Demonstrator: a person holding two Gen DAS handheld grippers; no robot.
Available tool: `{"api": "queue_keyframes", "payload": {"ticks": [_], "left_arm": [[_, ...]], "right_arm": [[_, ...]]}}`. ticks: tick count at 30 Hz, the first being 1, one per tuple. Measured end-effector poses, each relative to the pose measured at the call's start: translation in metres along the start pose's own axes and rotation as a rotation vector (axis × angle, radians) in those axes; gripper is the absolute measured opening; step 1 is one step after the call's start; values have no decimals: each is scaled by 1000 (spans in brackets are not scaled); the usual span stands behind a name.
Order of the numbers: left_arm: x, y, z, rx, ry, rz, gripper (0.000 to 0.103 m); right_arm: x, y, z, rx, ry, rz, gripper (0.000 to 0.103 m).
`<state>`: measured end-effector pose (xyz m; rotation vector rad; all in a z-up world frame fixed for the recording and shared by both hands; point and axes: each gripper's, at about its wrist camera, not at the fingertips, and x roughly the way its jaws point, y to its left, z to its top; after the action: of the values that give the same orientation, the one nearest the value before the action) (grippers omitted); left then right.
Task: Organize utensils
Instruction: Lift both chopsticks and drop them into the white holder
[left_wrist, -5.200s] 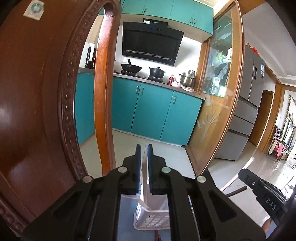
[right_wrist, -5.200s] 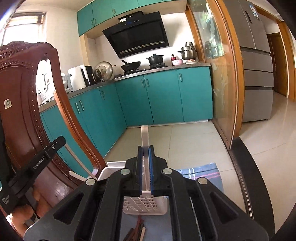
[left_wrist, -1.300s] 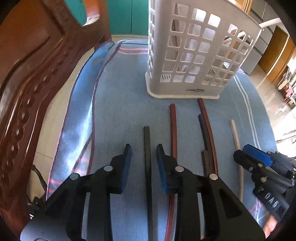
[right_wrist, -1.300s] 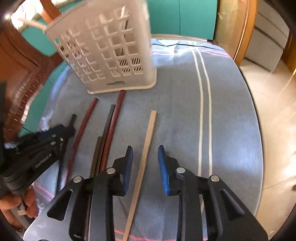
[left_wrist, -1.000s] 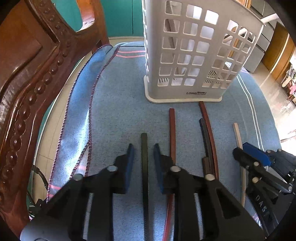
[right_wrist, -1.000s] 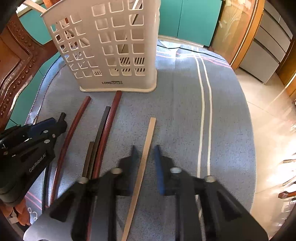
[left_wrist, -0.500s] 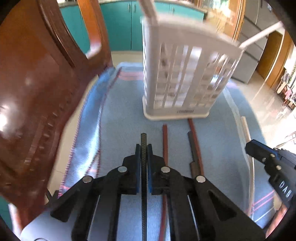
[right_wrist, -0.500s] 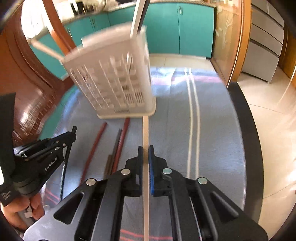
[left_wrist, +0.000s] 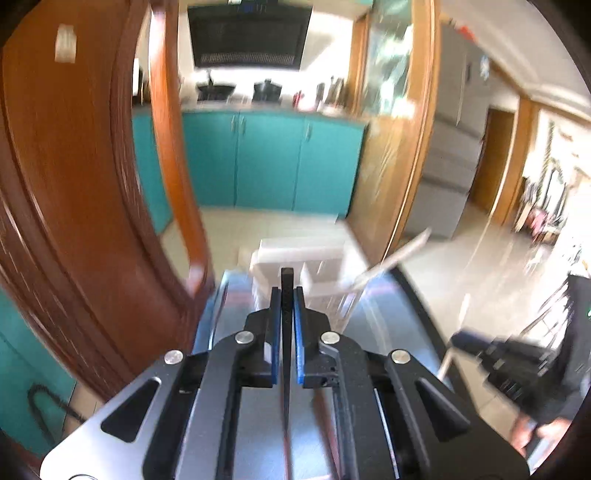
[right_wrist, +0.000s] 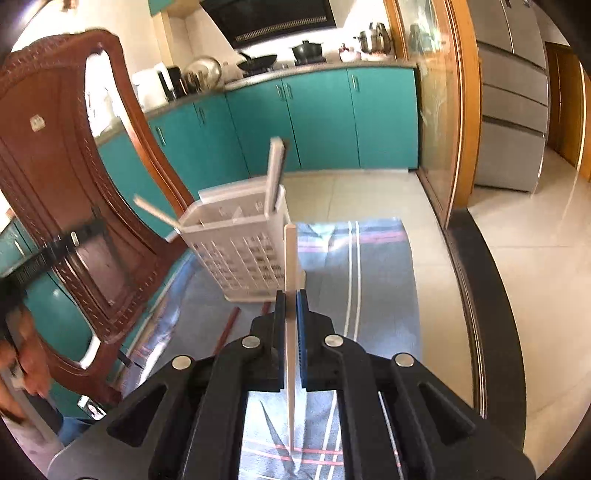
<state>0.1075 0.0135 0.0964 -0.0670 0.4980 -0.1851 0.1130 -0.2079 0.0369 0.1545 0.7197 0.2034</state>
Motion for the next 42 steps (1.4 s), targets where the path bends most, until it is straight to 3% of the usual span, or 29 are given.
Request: {"api": "queue_keyframes", "payload": {"ticks": [6,10,12,17,22,29,31,33,42], "left_arm": [[-32,14,65,-88,-206,-65,7],[-18,32,79,-165,-287,-26,7],[3,40,75,-178,-275,0,7],[60,47,55,-184,-139,32,7],[93,44,38,-159,-47,48,7],[93,47,35,-143,-41,44,11],[87,49,32,-148,-57,42,28],[76,51,26,-154,-78,30,33],[66,45,5,-61,-31,30,36]], "right_arm": [[-20,7,15,-21,-64,2,7],[-16,10,17,-26,-55,-2,6],[-13,12,17,-32,-47,-8,6],[-18,17,31,-32,-70,14,6],[-45,24,67,1,-222,73,6],[-63,37,100,42,-408,80,6],[-57,41,107,46,-455,64,7],[-49,46,113,30,-484,36,7],[23,53,99,-40,-414,-17,7]]}}
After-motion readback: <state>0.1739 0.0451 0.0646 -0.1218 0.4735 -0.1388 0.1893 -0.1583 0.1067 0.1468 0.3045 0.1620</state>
